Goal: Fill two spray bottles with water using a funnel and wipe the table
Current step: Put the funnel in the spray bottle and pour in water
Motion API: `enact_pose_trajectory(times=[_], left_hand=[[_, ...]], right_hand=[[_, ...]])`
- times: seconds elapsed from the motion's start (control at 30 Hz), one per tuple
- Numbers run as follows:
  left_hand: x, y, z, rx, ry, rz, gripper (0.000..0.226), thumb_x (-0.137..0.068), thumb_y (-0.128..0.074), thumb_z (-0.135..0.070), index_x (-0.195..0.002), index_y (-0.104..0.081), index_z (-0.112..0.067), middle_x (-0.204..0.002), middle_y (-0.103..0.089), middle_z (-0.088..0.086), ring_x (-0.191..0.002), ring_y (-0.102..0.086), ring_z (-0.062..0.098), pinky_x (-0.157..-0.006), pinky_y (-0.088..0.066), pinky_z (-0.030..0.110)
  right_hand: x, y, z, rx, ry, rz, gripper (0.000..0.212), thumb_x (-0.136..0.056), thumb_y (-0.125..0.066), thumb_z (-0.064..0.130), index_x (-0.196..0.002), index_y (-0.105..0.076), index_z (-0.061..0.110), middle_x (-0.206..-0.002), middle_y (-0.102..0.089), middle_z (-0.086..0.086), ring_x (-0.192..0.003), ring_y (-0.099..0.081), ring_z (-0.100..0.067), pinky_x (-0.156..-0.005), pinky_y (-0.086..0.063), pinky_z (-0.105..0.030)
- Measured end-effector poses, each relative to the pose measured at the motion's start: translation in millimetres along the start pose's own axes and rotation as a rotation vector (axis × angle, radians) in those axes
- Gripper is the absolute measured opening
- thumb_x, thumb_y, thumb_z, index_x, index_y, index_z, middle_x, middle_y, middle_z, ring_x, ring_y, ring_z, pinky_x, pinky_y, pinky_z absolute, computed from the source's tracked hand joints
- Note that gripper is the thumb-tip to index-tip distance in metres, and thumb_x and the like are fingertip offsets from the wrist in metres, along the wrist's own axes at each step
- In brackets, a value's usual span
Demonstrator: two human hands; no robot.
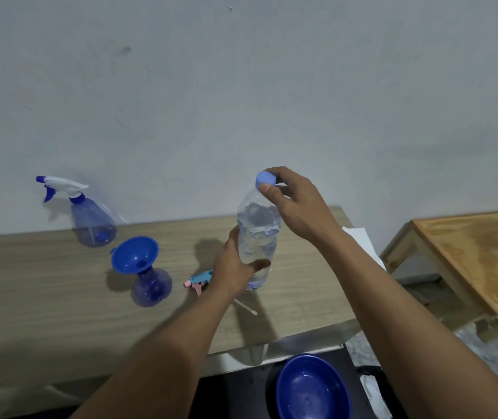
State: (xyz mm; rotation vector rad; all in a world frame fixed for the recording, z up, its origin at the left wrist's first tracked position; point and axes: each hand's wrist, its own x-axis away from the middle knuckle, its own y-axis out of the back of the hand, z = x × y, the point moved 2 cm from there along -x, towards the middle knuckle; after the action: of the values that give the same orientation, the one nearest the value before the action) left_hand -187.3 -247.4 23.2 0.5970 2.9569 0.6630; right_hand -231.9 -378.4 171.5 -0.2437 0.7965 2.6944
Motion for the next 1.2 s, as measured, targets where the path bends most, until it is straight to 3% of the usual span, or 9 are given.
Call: enact_pose_trajectory(times=[0.2,0.37,0.53,0.63,0.73,0.9,1.0,1.1,1.2], left_hand=[[1.5,3.1,-11.0,0.044,-0.048,-0.007,0.089,-0.06,-0.082,-0.061,-0.132,-0.04,-0.033,-0.125,-0.06,-0.008,-0.112,-0.061,0.015,-0.094,-0.055,0.041],[-4.7,8.9,-16.2,0.093,-0.054,-0.057,0.059,-0.073,-0.083,-0.044,-0.121,-0.051,-0.032,-0.113,-0.066,-0.011,-0.103,-0.064,0.013,-0.089,-0.054,0.037],[-6.0,8.5,-15.6,0.111,-0.05,-0.038,0.059,-0.074,-0.082,-0.046,-0.124,-0.053,-0.034,-0.114,-0.067,-0.015,-0.103,-0.063,0.009,-0.09,-0.053,0.033],[-7.1,9.4,-12.3,0.115,-0.052,-0.042,0.059,-0.072,-0.082,-0.049,-0.122,-0.054,-0.036,-0.111,-0.069,-0.016,-0.101,-0.065,0.007,-0.091,-0.055,0.038],[-7.5,9.3,-13.4,0.112,-0.048,-0.037,0.058,-0.073,-0.081,-0.048,-0.123,-0.053,-0.037,-0.112,-0.068,-0.016,-0.101,-0.064,0.008,-0.091,-0.055,0.038],[-7.7,7.9,-16.2,0.125,-0.06,-0.04,0.055,-0.075,-0.082,-0.045,-0.121,-0.053,-0.038,-0.111,-0.068,-0.016,-0.102,-0.064,0.009,-0.089,-0.054,0.033],[-8.1,8.3,-16.4,0.127,-0.054,-0.044,0.054,-0.075,-0.082,-0.045,-0.119,-0.052,-0.04,-0.11,-0.067,-0.017,-0.101,-0.064,0.007,-0.089,-0.053,0.032],[-8.0,8.5,-18.1,0.131,-0.052,-0.043,0.057,-0.076,-0.081,-0.044,-0.124,-0.052,-0.035,-0.113,-0.067,-0.015,-0.103,-0.063,0.009,-0.087,-0.051,0.028],[-7.1,9.6,-17.7,0.132,-0.053,-0.051,0.057,-0.076,-0.082,-0.043,-0.124,-0.053,-0.034,-0.113,-0.069,-0.013,-0.102,-0.065,0.009,-0.083,-0.049,0.025]], right_hand=[[-3.5,-6.6,3.7,-0.021,-0.027,-0.049,0.025,-0.094,-0.066,0.04,-0.109,-0.053,0.024,-0.106,-0.066,0.012,-0.101,-0.066,-0.01,-0.075,-0.047,-0.023],[-2.8,-4.2,3.5,-0.026,-0.002,-0.042,0.018,-0.099,-0.061,0.032,-0.115,-0.058,0.024,-0.104,-0.065,0.017,-0.092,-0.063,0.004,-0.074,-0.042,-0.008],[-7.4,-5.6,0.5,-0.052,-0.042,-0.088,0.033,-0.091,-0.07,0.041,-0.116,-0.058,0.024,-0.106,-0.071,0.008,-0.099,-0.067,-0.006,-0.082,-0.051,-0.023],[-8.4,-3.9,1.1,-0.064,-0.016,-0.07,0.024,-0.092,-0.071,0.033,-0.111,-0.064,0.019,-0.104,-0.072,0.01,-0.098,-0.068,-0.005,-0.084,-0.052,-0.022],[-8.6,2.5,2.7,-0.079,-0.01,0.007,0.028,-0.096,-0.066,0.032,-0.121,-0.064,0.021,-0.111,-0.072,0.01,-0.104,-0.067,-0.001,-0.09,-0.05,-0.022],[-10.8,1.9,-1.4,-0.074,-0.05,-0.046,0.029,-0.089,-0.074,0.039,-0.105,-0.058,0.022,-0.1,-0.074,0.006,-0.096,-0.07,-0.008,-0.082,-0.054,-0.026],[-11.7,4.3,1.8,-0.058,-0.025,-0.017,0.021,-0.095,-0.067,0.033,-0.111,-0.062,0.021,-0.108,-0.072,0.011,-0.102,-0.067,-0.003,-0.084,-0.049,-0.02],[-12.4,2.2,1.9,-0.044,-0.019,0.017,0.028,-0.098,-0.062,0.035,-0.124,-0.061,0.024,-0.113,-0.07,0.01,-0.106,-0.065,-0.004,-0.09,-0.052,-0.025],[-13.2,-1.7,2.1,-0.06,-0.03,-0.033,0.03,-0.092,-0.069,0.04,-0.117,-0.059,0.026,-0.103,-0.072,0.008,-0.095,-0.067,-0.005,-0.08,-0.05,-0.024]])
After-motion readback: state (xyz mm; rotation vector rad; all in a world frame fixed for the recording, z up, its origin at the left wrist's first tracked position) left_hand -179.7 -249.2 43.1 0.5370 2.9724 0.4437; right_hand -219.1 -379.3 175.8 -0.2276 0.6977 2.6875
